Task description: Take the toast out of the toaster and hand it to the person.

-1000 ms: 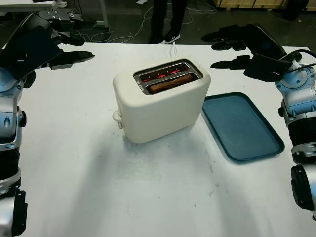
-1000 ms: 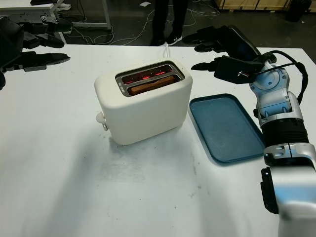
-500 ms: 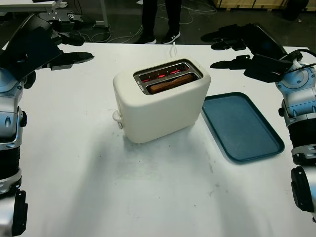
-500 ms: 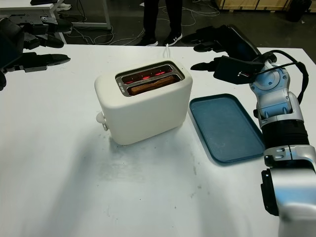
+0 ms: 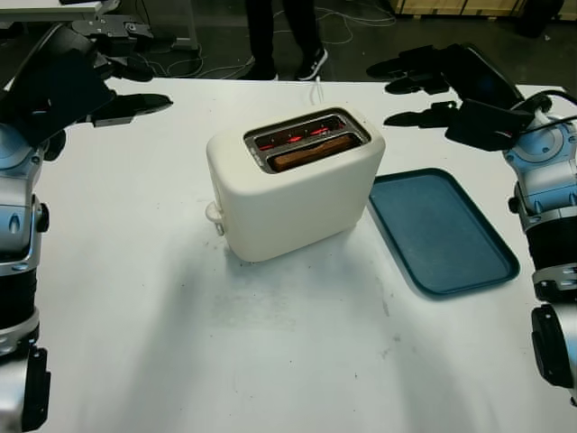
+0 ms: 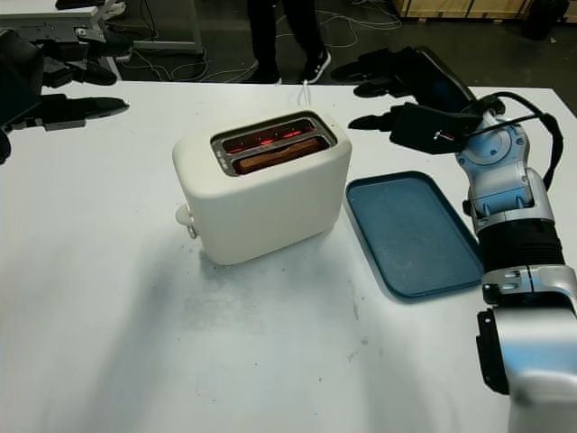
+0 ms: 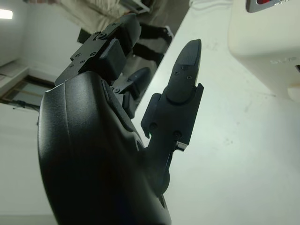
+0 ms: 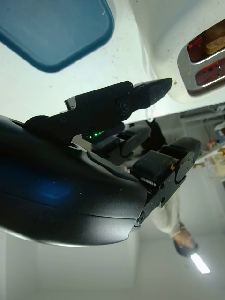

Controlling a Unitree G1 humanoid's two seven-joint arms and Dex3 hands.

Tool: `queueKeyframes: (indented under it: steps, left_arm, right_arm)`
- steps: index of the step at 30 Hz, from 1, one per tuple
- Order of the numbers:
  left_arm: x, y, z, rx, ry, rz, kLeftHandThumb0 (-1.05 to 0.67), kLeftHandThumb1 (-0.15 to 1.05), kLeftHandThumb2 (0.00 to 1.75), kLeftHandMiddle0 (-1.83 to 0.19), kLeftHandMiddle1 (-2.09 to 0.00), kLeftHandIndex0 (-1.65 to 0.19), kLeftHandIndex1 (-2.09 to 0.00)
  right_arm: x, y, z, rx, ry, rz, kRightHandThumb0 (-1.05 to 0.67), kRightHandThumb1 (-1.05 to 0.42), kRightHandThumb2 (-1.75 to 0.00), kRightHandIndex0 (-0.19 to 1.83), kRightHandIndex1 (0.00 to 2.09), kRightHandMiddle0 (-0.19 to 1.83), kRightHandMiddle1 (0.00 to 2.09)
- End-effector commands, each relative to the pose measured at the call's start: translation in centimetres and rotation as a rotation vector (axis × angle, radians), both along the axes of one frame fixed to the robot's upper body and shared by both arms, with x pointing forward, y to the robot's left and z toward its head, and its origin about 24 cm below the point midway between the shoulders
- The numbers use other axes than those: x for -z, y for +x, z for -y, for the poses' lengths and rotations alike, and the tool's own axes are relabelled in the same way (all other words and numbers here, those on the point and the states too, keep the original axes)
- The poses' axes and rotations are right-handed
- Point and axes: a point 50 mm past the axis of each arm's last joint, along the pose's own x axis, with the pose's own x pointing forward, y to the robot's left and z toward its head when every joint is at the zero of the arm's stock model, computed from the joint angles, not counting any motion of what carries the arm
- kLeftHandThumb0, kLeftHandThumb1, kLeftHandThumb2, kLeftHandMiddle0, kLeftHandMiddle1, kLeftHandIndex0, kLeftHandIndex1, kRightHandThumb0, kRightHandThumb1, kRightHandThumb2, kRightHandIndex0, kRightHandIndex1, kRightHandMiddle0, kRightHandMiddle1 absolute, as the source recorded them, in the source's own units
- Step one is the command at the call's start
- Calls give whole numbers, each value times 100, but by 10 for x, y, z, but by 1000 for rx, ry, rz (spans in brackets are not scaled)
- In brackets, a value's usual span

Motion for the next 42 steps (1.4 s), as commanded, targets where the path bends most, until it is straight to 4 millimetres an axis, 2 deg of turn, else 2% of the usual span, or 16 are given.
queueKeyframes:
  steps: [1, 5, 18, 42]
  left_arm:
    - [3, -1, -1, -5, 1, -9, -25, 87, 1, -21, -93, -51, -25]
    - [3, -2, -1, -8, 11, -6, -27, 86, 0, -22, -94, -51, -26]
    - [6, -1, -3, -9, 7, -15, -31, 86, 0, -22, -95, -51, -28]
    - [5, -3, -3, -12, 9, -13, -26, 86, 0, -20, -95, -49, -30]
  right_arm:
    - [1, -1, 2, 6, 8, -7, -23, -80, 0, 80, 2, 74, 0]
    - [2, 1, 2, 2, 10, -13, -28, -79, 0, 80, 2, 74, 0]
    - [-1, 1, 2, -5, -4, -6, -28, -80, 0, 81, 2, 75, 0]
    - [1, 1, 3, -13, -5, -13, -24, -80, 0, 81, 1, 75, 0]
